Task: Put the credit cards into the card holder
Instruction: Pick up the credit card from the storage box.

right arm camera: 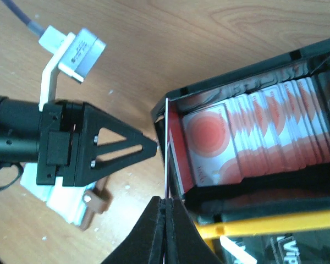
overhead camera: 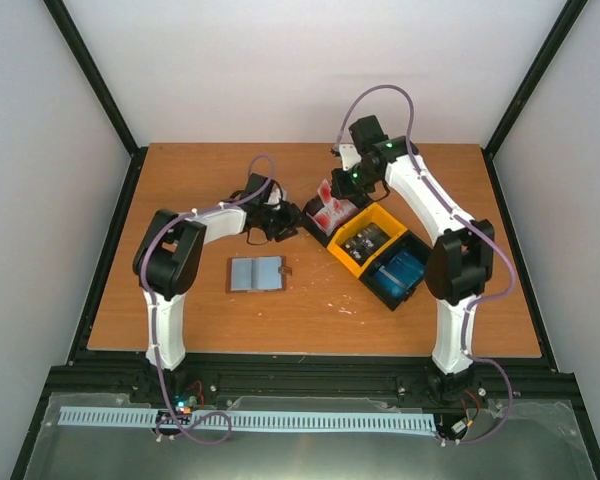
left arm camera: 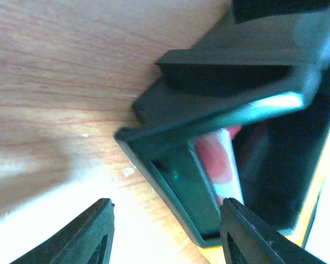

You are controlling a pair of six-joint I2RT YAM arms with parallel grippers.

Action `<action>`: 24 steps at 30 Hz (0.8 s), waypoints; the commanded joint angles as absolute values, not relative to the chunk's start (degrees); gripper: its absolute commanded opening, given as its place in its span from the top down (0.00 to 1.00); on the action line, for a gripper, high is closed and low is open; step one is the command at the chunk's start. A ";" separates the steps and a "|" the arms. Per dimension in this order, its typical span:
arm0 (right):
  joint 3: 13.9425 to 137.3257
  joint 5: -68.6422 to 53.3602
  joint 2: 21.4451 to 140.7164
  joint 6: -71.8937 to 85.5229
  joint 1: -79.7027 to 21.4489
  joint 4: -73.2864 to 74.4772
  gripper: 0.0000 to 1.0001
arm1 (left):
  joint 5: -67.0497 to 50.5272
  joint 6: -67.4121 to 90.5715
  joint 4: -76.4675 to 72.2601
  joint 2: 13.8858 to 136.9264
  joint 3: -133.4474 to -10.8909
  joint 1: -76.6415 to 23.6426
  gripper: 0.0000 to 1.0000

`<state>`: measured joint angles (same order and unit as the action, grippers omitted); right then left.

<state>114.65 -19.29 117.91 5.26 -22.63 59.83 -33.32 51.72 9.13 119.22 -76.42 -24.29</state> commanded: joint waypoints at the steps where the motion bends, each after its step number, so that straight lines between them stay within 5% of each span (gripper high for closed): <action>1: 108.01 -24.63 108.79 8.50 -22.21 55.90 0.97 | -28.43 48.14 11.76 110.60 -75.55 -24.78 0.42; 15: 77.86 -43.54 86.98 39.91 -22.56 18.33 0.97 | -24.86 51.27 11.40 79.29 -56.95 -20.12 0.20; 24: 71.84 -49.66 85.16 50.36 -27.78 5.63 0.97 | -29.96 54.88 1.73 62.78 -48.33 -18.59 0.00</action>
<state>73.58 -44.51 86.39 42.46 -24.93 16.64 -25.85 53.01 9.06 66.50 -50.13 -18.79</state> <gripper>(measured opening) 0.030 0.989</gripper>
